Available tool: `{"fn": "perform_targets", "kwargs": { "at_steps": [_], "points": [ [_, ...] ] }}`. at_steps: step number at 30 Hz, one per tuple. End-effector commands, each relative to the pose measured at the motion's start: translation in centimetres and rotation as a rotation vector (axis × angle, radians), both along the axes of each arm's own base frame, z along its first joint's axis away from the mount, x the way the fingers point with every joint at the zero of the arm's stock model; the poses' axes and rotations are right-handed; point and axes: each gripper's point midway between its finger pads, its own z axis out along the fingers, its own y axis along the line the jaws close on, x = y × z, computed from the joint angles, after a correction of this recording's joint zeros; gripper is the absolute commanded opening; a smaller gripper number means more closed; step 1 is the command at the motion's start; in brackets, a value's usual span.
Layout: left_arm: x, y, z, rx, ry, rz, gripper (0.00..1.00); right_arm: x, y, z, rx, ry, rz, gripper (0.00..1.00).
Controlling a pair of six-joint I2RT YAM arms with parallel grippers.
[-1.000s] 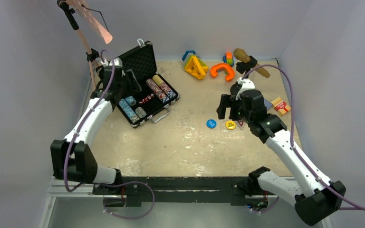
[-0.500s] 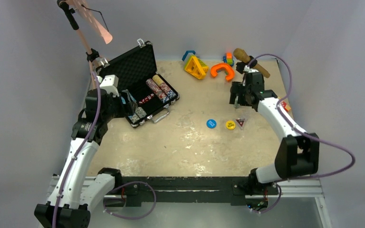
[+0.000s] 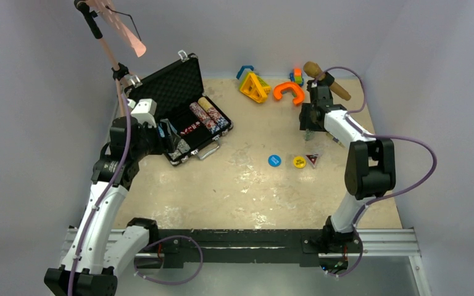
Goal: Pack up texas hold em set
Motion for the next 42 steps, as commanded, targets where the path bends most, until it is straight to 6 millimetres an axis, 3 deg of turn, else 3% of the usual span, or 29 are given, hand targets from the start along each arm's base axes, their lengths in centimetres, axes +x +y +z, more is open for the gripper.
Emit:
{"fn": "perform_targets", "kwargs": {
  "at_steps": [1,7,13,17,20,23,30,34,37,42],
  "points": [
    [-0.4,-0.3,1.6,0.002,-0.052,-0.029,0.73,2.4,-0.9,1.5,-0.031,-0.056,-0.019,0.65],
    [-0.4,-0.3,1.6,0.003,-0.054,-0.028,0.73,2.9,0.2,0.4,0.015,-0.048,0.024,0.60],
    [-0.4,-0.2,1.6,0.006,-0.054,-0.024,0.74,2.9,0.4,-0.5,0.025,-0.028,0.031,0.46],
    [-0.4,-0.3,1.5,0.003,-0.049,-0.030,0.73,2.9,0.3,-0.5,0.025,-0.022,0.031,0.35],
    [-0.4,-0.5,1.7,0.000,-0.056,-0.041,0.73,2.7,0.4,-0.4,0.028,-0.018,0.038,0.20],
    [-0.4,-1.0,1.8,-0.016,-0.059,-0.064,0.73,2.0,0.5,0.7,0.035,-0.019,0.042,0.00],
    [-1.0,-4.8,2.7,-0.134,-0.088,-0.269,0.72,-1.2,1.4,6.7,0.095,-0.123,0.093,0.00],
    [-1.8,-6.5,3.2,-0.169,-0.125,-0.379,0.71,-3.5,3.4,8.9,0.144,-0.153,0.172,0.00],
    [-3.2,-9.1,3.4,-0.196,-0.145,-0.524,0.71,-5.1,6.2,10.7,0.182,-0.168,0.271,0.00],
    [-7.3,-14.8,2.7,-0.262,-0.095,-0.848,0.72,-9.0,15.5,14.0,0.397,-0.154,0.605,0.00]
  ]
}}
